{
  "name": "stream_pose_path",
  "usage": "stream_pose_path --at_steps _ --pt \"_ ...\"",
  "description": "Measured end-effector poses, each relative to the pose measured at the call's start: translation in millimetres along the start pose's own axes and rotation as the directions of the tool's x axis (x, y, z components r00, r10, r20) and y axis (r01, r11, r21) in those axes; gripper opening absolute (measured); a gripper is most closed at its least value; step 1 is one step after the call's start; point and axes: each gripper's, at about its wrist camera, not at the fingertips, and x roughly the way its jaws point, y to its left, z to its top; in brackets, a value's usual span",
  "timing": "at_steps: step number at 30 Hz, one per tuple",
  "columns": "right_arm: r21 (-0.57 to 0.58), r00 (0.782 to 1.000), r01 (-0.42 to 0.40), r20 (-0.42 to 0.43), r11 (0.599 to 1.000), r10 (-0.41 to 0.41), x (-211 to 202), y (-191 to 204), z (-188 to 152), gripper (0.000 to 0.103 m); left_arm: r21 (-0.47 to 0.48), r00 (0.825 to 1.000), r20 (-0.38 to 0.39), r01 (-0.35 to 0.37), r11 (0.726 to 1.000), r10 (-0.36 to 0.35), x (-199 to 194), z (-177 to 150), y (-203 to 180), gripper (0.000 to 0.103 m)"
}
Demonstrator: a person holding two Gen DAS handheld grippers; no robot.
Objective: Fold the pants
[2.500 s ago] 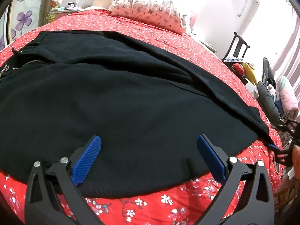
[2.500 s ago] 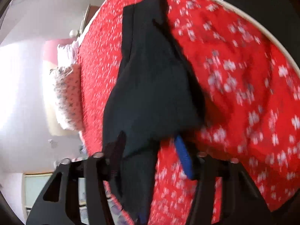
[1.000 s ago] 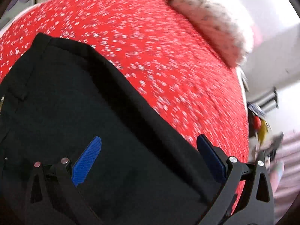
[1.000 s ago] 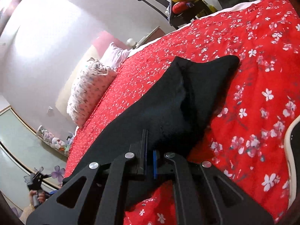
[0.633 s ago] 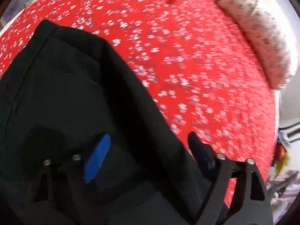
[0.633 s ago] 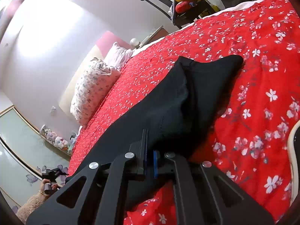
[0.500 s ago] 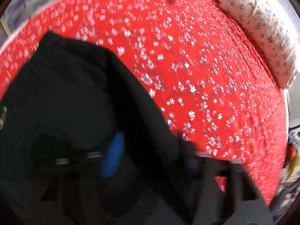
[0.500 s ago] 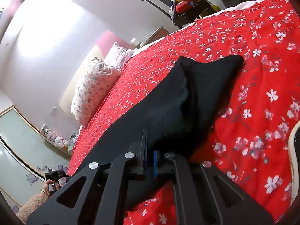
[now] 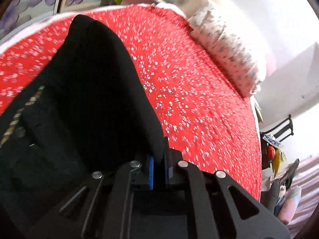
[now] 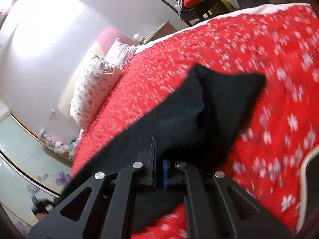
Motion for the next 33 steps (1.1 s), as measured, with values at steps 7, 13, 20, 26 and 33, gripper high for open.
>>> stream_pose_path --at_steps 7,13,20,26,33 --pt "0.032 0.997 0.028 -0.069 0.999 -0.026 36.1 61.0 83.1 0.004 -0.038 0.999 0.032 -0.016 0.999 0.017 -35.9 -5.7 -2.7 0.007" --pt "-0.138 0.995 -0.075 0.057 0.988 0.084 -4.8 101.8 106.1 0.004 0.029 0.986 0.167 0.015 0.999 -0.020 -94.5 -51.4 0.9 0.008" --pt "-0.013 0.972 0.187 -0.140 0.982 -0.187 8.6 -8.9 47.2 0.004 0.000 0.992 0.123 0.007 1.000 -0.007 -95.6 -163.0 71.3 0.008" --pt "0.041 0.983 0.154 -0.104 0.987 -0.149 -7.8 -16.5 37.8 0.004 -0.085 0.991 0.132 0.040 0.996 -0.029 -88.0 -181.9 95.6 0.014" --pt "0.064 0.992 0.112 -0.070 0.992 -0.108 -19.5 -4.2 47.5 0.004 -0.214 0.981 0.189 0.076 0.974 -0.035 -103.4 -156.6 125.4 0.045"
